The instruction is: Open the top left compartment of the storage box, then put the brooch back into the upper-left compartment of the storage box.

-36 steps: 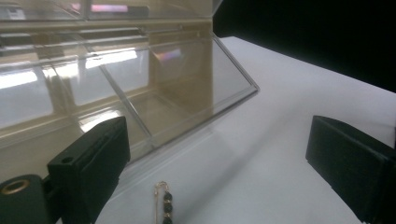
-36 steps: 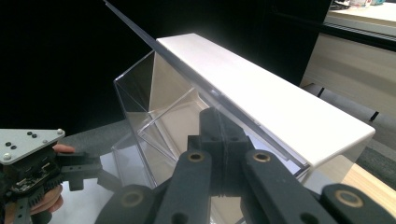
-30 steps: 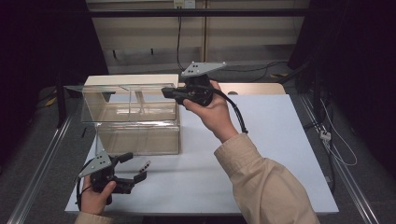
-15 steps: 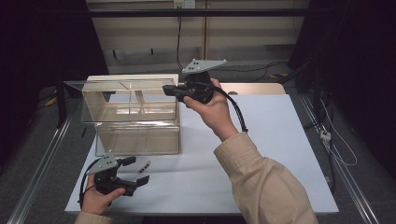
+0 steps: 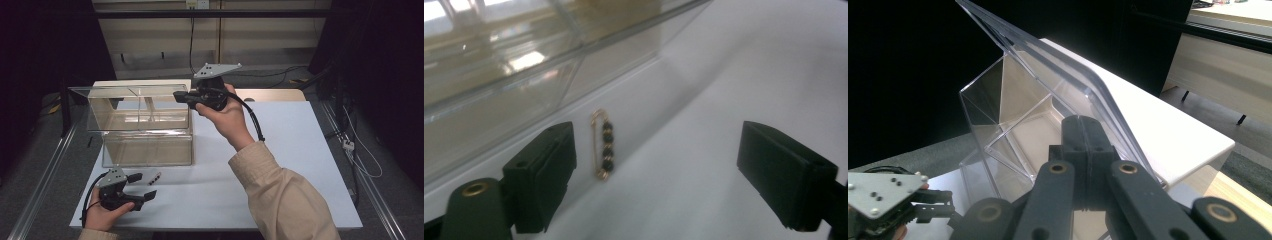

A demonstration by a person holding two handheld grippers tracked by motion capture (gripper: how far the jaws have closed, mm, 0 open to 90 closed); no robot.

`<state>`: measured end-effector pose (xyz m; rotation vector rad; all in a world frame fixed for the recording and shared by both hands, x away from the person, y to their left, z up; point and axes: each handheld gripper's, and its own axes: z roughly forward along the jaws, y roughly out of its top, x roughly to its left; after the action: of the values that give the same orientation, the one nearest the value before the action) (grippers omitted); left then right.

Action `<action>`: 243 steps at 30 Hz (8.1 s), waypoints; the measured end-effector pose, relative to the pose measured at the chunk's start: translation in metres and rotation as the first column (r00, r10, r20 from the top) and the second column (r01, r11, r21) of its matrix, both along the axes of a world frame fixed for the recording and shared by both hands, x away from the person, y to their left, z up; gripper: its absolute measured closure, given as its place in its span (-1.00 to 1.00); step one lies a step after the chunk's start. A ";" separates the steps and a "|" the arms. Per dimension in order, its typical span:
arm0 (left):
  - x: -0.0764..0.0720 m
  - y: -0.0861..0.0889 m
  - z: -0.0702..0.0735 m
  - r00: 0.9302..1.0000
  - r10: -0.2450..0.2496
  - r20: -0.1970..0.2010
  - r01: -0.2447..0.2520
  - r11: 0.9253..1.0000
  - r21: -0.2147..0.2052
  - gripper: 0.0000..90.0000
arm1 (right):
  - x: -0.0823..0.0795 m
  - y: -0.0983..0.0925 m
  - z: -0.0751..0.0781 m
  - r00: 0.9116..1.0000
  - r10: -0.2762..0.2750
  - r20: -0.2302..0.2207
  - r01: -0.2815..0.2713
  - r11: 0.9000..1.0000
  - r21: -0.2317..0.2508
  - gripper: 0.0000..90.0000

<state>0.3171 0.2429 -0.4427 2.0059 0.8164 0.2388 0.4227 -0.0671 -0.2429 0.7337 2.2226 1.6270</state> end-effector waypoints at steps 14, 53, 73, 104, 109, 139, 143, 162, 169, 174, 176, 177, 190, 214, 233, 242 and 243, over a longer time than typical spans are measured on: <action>0.018 -0.013 -0.011 0.998 0.062 -0.020 -0.060 0.992 0.107 -0.03 | -0.001 0.000 0.000 1.000 0.005 0.001 -0.005 1.000 0.007 1.00; 0.017 -0.027 0.006 0.995 -0.007 -0.099 0.016 0.996 0.093 0.86 | -0.005 -0.003 0.005 1.000 -0.006 -0.001 0.006 1.000 -0.002 1.00; 0.009 -0.027 0.026 0.987 -0.048 -0.155 0.059 0.996 0.068 0.86 | -0.006 -0.002 0.004 1.000 -0.006 0.002 0.006 1.000 0.003 1.00; 0.002 -0.025 0.072 0.966 -0.151 -0.210 0.160 0.987 0.024 0.86 | -0.004 -0.003 0.005 1.000 -0.002 -0.008 0.002 1.000 -0.009 1.00; 0.004 -0.022 0.078 0.965 -0.150 -0.213 0.161 0.987 0.032 0.86 | -0.005 -0.003 0.005 1.000 -0.004 -0.007 0.004 1.000 -0.009 1.00; 0.023 -0.020 0.123 0.963 -0.166 -0.213 0.186 0.979 0.080 0.86 | -0.007 -0.007 0.009 1.000 -0.002 -0.005 0.002 1.000 -0.009 1.00; 0.025 -0.019 0.129 0.964 -0.166 -0.207 0.187 0.979 0.087 0.86 | -0.007 -0.007 0.008 1.000 -0.003 -0.007 0.003 1.000 -0.010 1.00; 0.032 -0.020 0.151 0.965 -0.172 -0.198 0.196 0.974 0.111 0.86 | -0.007 -0.007 0.006 1.000 -0.008 -0.010 0.008 1.000 -0.009 1.00; 0.035 -0.019 0.161 0.967 -0.170 -0.189 0.194 0.974 0.117 0.86 | -0.007 -0.007 0.006 1.000 -0.007 -0.009 0.007 1.000 -0.010 1.00; 0.038 -0.020 0.165 0.969 -0.164 -0.186 0.189 0.974 0.127 0.86 | -0.007 -0.007 0.005 1.000 -0.009 -0.011 0.009 1.000 -0.011 1.00; 0.039 -0.021 0.167 0.969 -0.165 -0.185 0.190 0.973 0.129 0.86 | -0.007 -0.007 0.005 1.000 -0.008 -0.010 0.008 1.000 -0.012 1.00; 0.039 -0.021 0.168 0.970 -0.163 -0.183 0.188 0.973 0.133 0.86 | -0.007 -0.007 0.005 1.000 -0.007 -0.011 0.007 1.000 -0.011 1.00; 0.044 -0.021 0.183 0.972 -0.162 -0.169 0.185 0.974 0.130 0.86 | -0.007 -0.008 0.005 1.000 -0.009 -0.015 0.009 1.000 -0.013 1.00; 0.053 -0.019 0.198 0.982 -0.125 -0.140 0.148 0.974 0.171 0.86 | -0.007 -0.010 0.005 1.000 -0.004 -0.021 0.003 1.000 -0.008 1.00; 0.061 -0.015 0.209 0.987 -0.101 -0.128 0.123 0.976 0.177 0.86 | -0.007 -0.011 0.006 1.000 -0.004 -0.023 0.003 1.000 -0.007 1.00; 0.065 -0.009 0.214 0.989 -0.080 -0.125 0.102 0.978 0.180 0.86 | -0.008 -0.010 0.006 1.000 -0.003 -0.022 0.003 1.000 -0.005 1.00; 0.065 -0.008 0.215 0.989 -0.081 -0.121 0.101 0.979 0.177 0.86 | -0.008 -0.010 0.005 1.000 -0.003 -0.023 0.003 1.000 -0.003 1.00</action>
<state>0.3826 0.2348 -0.2275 2.2410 0.7945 0.1529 0.4148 -0.0774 -0.2376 0.7584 2.2381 1.6209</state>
